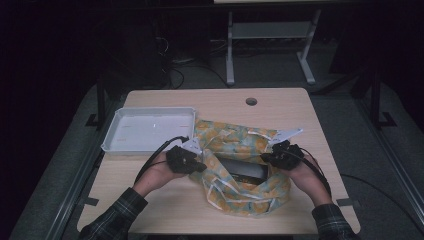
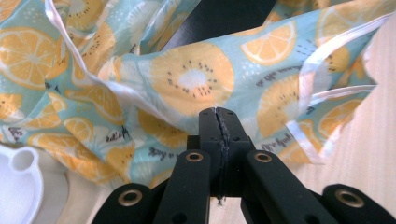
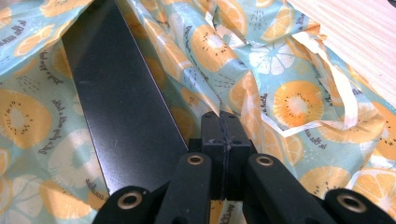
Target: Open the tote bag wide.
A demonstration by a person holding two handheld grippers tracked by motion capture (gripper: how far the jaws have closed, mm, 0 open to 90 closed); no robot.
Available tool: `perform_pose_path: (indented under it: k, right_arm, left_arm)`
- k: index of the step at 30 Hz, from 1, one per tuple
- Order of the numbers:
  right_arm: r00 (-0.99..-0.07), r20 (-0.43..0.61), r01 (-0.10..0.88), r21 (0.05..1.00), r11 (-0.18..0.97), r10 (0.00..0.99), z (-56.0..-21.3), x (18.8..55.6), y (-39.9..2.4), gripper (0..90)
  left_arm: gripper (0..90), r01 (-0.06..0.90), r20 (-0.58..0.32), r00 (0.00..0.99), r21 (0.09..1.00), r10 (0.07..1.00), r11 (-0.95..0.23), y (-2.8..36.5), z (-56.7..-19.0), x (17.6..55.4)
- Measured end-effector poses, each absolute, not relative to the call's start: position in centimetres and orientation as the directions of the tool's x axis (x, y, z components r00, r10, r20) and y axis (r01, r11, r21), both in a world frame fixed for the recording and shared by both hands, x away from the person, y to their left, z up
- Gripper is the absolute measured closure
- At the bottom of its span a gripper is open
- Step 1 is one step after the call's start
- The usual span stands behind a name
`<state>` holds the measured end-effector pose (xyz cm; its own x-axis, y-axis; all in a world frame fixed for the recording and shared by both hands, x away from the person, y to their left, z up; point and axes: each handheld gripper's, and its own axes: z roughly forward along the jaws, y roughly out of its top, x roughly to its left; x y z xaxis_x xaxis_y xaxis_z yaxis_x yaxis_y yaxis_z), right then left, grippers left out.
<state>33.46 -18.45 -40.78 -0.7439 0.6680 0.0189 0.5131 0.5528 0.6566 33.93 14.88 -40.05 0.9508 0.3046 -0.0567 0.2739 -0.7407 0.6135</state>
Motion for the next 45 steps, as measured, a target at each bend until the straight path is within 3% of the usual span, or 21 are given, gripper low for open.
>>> perform_pose_path:
  k: [4, 8, 12, 16, 21, 25, 34, 37, 45]
  right_arm:
    - [-0.745, 0.019, 0.512, 0.658, 0.553, 0.667, -40.7, 33.4, -18.4, 89.4]
    - [-0.746, 0.020, 0.513, 0.654, 0.556, 0.666, -40.8, 33.4, -18.4, 89.4]
    - [-0.749, 0.016, 0.509, 0.653, 0.560, 0.662, -40.8, 33.3, -18.3, 89.4]
    - [-0.751, 0.017, 0.509, 0.653, 0.561, 0.660, -40.8, 33.4, -18.3, 89.4]
    - [-0.751, 0.015, 0.507, 0.652, 0.563, 0.660, -40.8, 33.3, -18.2, 89.4]
    - [-0.754, 0.012, 0.503, 0.654, 0.565, 0.657, -40.8, 33.3, -18.2, 89.4]
    - [-0.757, 0.011, 0.499, 0.656, 0.567, 0.654, -40.7, 33.3, -18.2, 89.5]
    - [-0.758, 0.010, 0.495, 0.659, 0.566, 0.652, -40.7, 33.3, -18.1, 89.4]
    - [-0.758, 0.012, 0.499, 0.653, 0.569, 0.652, -40.7, 33.2, -18.0, 89.4]
  left_arm:
    - [74.6, 0.295, -0.065, 0.941, 0.643, 0.333, -0.707, 15.8, -39.1, 33.7]
    - [53.3, 0.335, -0.099, 0.928, 0.642, 0.359, -0.689, 15.8, -39.2, 33.9]
    - [45.1, 0.343, -0.118, 0.930, 0.616, 0.348, -0.709, 15.2, -40.0, 33.8]
    - [47.5, 0.329, -0.115, 0.937, 0.610, 0.330, -0.721, 14.6, -40.6, 33.8]
    - [75.0, 0.312, -0.103, 0.943, 0.608, 0.317, -0.730, 14.2, -40.8, 33.9]
    - [89.5, 0.302, -0.096, 0.946, 0.606, 0.310, -0.736, 14.3, -40.6, 33.9]
    - [89.5, 0.300, -0.100, 0.946, 0.638, 0.310, -0.709, 14.8, -39.6, 33.5]
    - [85.6, 0.288, -0.092, 0.947, 0.671, 0.308, -0.683, 14.9, -38.4, 33.4]
    - [53.8, 0.201, -0.029, 0.967, 0.701, 0.254, -0.685, 12.2, -36.9, 32.6]
